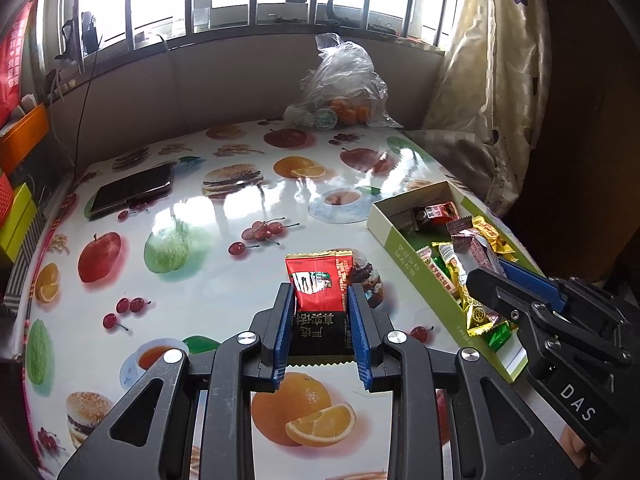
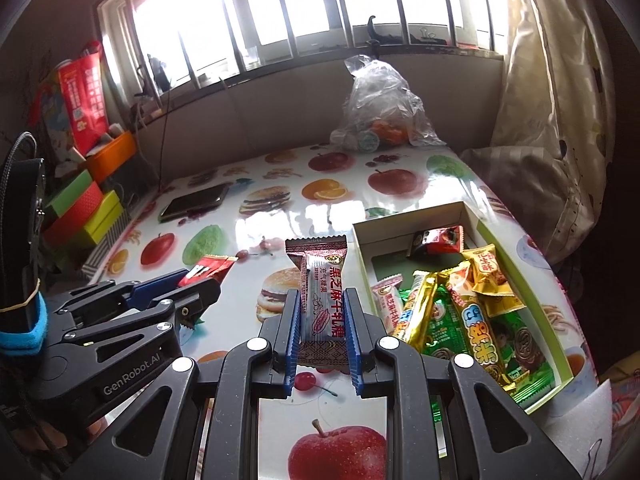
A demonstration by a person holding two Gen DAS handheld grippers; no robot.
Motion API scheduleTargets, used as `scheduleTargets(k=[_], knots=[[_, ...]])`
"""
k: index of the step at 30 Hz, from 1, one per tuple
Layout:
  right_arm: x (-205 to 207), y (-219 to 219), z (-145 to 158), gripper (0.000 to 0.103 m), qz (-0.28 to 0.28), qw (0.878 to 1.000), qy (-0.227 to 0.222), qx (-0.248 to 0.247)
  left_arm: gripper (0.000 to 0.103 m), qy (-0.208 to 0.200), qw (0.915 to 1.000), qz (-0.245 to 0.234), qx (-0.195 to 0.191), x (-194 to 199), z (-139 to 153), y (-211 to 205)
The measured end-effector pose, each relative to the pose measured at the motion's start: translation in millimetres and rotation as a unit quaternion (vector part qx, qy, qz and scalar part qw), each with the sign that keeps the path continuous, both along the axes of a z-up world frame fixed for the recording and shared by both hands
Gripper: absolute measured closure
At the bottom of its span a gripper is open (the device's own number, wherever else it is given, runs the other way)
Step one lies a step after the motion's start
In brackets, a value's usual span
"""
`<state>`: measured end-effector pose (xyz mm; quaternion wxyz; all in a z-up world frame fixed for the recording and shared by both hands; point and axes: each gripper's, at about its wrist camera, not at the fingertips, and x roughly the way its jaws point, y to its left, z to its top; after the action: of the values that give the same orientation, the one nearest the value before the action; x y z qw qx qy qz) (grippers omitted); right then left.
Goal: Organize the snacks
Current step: 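Carry the milk candy bar and plum candy over the gift box with both grippers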
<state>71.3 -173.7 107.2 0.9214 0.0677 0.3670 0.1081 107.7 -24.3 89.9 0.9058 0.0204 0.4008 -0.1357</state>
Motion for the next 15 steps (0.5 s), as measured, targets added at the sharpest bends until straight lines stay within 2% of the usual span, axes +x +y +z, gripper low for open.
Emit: scheduleTargets(k=[15], knots=[[-13.1, -51.7, 0.8, 0.083, -0.058, 0.998, 0.002, -0.009, 0.075, 0.002, 0.9984, -0.051, -0.024, 2.3, 2.9, -47.8]])
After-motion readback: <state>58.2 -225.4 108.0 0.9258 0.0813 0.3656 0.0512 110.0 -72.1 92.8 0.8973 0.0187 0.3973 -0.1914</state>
